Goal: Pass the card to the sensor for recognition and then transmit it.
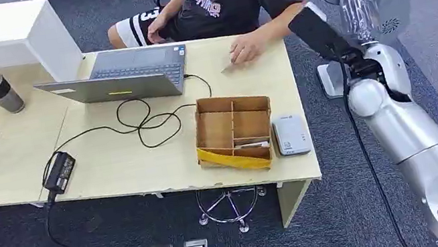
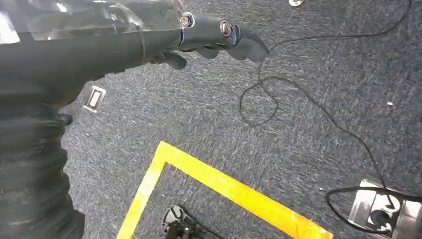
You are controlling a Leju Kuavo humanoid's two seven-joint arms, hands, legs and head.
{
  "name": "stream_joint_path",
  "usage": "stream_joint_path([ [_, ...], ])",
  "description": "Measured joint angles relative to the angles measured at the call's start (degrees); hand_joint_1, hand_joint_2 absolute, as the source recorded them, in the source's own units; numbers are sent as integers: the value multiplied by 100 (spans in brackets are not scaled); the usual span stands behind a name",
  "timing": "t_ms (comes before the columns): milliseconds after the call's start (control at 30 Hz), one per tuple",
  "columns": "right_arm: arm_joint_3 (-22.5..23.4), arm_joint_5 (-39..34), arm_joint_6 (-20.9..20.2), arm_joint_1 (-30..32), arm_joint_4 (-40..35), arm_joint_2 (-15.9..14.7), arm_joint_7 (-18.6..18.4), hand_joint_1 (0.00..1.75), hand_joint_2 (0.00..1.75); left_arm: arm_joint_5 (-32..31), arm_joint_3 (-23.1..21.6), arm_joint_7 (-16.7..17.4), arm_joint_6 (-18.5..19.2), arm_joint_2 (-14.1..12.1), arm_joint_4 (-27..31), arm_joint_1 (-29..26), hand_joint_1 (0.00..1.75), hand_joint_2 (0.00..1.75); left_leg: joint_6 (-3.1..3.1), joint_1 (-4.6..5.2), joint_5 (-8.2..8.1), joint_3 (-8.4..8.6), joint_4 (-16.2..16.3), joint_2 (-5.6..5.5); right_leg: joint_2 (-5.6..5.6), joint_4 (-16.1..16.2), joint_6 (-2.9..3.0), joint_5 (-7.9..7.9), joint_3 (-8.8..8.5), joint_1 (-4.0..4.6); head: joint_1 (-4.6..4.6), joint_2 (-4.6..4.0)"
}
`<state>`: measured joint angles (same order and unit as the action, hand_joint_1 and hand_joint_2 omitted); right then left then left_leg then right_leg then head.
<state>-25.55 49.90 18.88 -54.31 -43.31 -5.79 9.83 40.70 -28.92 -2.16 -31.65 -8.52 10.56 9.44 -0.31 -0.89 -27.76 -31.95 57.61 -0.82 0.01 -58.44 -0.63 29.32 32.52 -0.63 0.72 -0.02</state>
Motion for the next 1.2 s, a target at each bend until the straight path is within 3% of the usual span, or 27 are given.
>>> stream_joint_path([
  [167,11,116,-737,698,-1385,-103,-461,0,175,11,0,-28,33,-33,0,-42,0,175,0,0,0,-2,-1,3,2,0,0,0,3,0,-7,0],
  [433,-131,374,-1359,1471,-2480,-13,-443,0,175,-4,0,-28,63,-17,0,62,0,175,0,0,0,-1,-3,1,1,-1,0,0,-2,0,-4,0],
  [1000,-603,737,-1267,1847,-2643,225,-371,0,175,-37,0,-28,87,-11,11,118,0,175,0,1,0,-1,-2,1,2,-1,0,0,-2,-1,-2,2],
  [1067,-669,1302,-1035,1865,-2639,225,-454,0,175,-61,0,-26,103,-13,11,123,0,175,0,1,0,-3,-3,0,0,-1,0,0,-2,-1,-2,0],
  [1133,-829,2084,-518,1871,-2534,249,-463,0,175,-61,2,-24,101,-11,11,139,0,175,0,1,0,-4,-3,1,0,-1,0,0,-2,-1,-2,2],
  [1200,-975,2404,-148,1881,-2262,358,-454,0,175,-63,0,-9,96,2,11,173,0,175,0,0,0,-3,-4,2,1,-2,0,0,-2,0,-4,0],
])
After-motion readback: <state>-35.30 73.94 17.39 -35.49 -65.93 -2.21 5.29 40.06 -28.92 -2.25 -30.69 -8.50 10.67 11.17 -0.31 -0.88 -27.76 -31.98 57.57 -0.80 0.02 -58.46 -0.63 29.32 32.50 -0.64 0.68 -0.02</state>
